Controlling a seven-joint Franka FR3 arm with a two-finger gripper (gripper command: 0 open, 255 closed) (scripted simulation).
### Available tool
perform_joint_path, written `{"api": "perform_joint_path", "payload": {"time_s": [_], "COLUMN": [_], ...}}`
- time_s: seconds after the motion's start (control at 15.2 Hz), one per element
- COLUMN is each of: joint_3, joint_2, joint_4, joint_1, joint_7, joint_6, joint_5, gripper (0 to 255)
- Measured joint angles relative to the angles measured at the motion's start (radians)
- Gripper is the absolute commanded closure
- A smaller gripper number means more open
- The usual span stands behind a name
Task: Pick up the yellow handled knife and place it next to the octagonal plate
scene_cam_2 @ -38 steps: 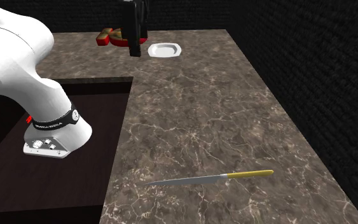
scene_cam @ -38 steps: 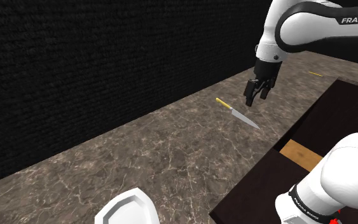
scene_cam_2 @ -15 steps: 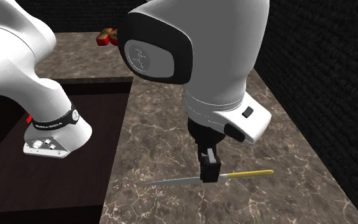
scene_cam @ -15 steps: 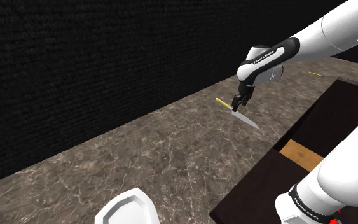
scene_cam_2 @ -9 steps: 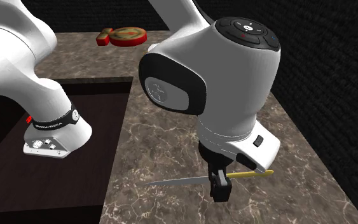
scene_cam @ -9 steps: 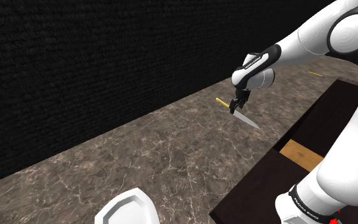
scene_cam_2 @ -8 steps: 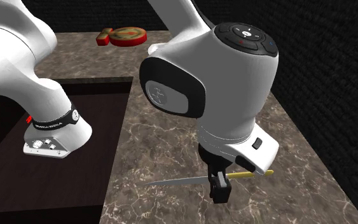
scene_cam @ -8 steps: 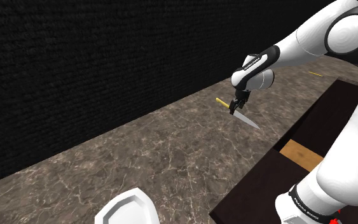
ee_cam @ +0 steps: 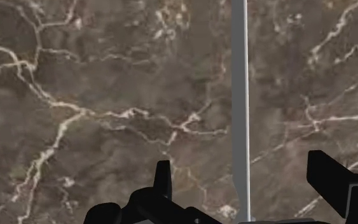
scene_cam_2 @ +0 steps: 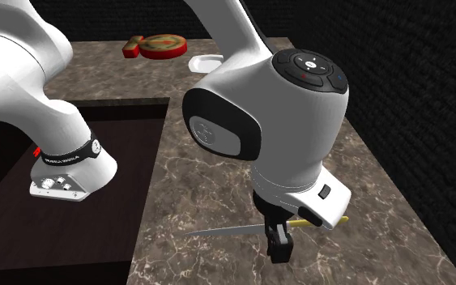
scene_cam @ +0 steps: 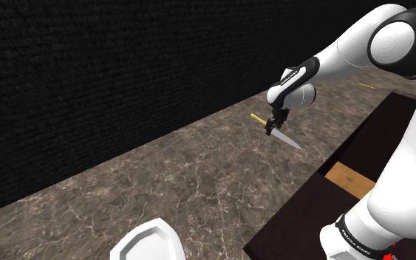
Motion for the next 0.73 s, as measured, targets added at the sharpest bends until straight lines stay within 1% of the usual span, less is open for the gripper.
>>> {"api": "perform_joint_path", "payload": {"time_s": [0.13, 0.2, 0.73], "joint_3": [0.000, 0.000, 0.000], "joint_2": [0.000, 0.000, 0.000], "joint_4": [0.000, 0.000, 0.000], "joint_1": [0.000, 0.000, 0.000], "joint_7": [0.000, 0.000, 0.000], "joint_6": [0.000, 0.000, 0.000], "joint_5": [0.000, 0.000, 0.000], "gripper": [0, 255, 255]}}
